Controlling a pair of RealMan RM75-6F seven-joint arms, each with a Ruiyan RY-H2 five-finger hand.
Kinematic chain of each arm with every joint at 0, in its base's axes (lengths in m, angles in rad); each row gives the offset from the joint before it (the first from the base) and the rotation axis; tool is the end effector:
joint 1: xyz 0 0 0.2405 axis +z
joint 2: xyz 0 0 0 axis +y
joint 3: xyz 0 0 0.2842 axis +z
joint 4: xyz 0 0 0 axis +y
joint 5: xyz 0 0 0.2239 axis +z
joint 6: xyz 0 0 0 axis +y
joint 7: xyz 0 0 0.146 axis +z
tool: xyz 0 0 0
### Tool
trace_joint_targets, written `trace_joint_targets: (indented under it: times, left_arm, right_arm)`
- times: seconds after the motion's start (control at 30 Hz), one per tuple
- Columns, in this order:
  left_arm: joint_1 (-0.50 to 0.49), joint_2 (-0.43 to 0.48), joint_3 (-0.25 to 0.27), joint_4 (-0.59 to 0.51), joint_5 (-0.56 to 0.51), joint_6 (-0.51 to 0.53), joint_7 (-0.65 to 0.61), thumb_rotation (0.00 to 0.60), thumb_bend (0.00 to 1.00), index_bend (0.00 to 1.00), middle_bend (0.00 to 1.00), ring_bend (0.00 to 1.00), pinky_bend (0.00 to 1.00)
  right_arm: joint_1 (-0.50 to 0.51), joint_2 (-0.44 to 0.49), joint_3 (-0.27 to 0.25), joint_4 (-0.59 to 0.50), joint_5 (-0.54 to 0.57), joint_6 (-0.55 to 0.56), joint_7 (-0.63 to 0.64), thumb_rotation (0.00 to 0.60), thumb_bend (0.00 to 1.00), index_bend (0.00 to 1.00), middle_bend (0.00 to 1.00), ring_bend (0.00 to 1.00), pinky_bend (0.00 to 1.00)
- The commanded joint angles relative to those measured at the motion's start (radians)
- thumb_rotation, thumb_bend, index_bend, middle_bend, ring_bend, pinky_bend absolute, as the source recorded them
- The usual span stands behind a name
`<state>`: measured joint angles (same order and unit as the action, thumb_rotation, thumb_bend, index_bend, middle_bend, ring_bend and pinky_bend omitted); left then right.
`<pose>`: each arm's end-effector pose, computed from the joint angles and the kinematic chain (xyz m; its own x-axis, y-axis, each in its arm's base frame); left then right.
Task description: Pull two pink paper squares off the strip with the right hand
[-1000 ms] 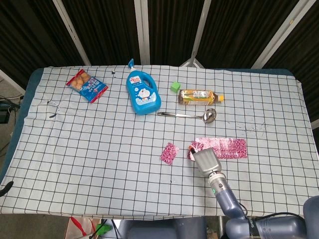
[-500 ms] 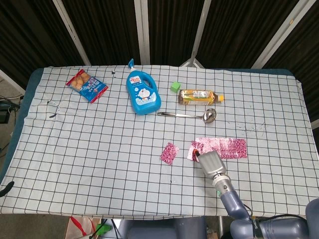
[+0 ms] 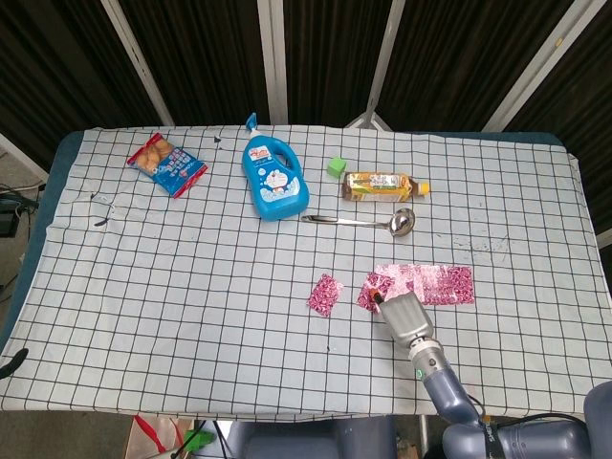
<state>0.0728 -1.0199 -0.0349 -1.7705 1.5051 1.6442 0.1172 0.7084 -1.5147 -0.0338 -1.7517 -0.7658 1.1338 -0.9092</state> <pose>-0.3320 0.1288 0.1968 0.4593 -0.0664 0.8858 0.8837 0.1355 -0.4481 -0.2074 -0.2851 -0.0418 0.7176 -0.3981 0.5714 -0.6942 -0.3425 0.6331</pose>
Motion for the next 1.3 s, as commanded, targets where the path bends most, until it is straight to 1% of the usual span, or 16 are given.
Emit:
trace_joint_targets:
  times: [0.03, 0.33, 0.9, 1.3]
  left_arm:
    - [0.0, 0.0, 0.0, 0.0, -0.001, 0.0, 0.0, 0.6, 0.27, 0.15, 0.0, 0.0, 0.08]
    - [-0.001, 0.0, 0.0, 0.0, 0.002, -0.002, -0.001, 0.6, 0.28, 0.15, 0.0, 0.0, 0.08]
    - [0.002, 0.002, 0.001, 0.001, 0.003, 0.003, -0.004, 0.6, 0.27, 0.15, 0.0, 0.0, 0.08]
    - [-0.001, -0.001, 0.002, -0.001, 0.006, -0.001, 0.004, 0.6, 0.28, 0.15, 0.0, 0.0, 0.08]
  right_arm:
    - [0.0, -0.002, -0.002, -0.003, -0.005, 0.001, -0.001, 0.6, 0.85, 0.17, 0.85, 0.88, 0.7]
    - [-0.01, 0.013, -0.033, -0.06, -0.047, 0.022, -0.015, 0.6, 0.85, 0.17, 0.85, 0.88, 0.7]
    - [-0.069, 0.053, -0.155, -0.181, -0.173, 0.073, -0.045, 0.6, 0.85, 0.17, 0.85, 0.88, 0.69]
    - [-0.115, 0.088, -0.223, -0.246, -0.263, 0.091, -0.037, 0.6, 0.85, 0.17, 0.85, 0.88, 0.69]
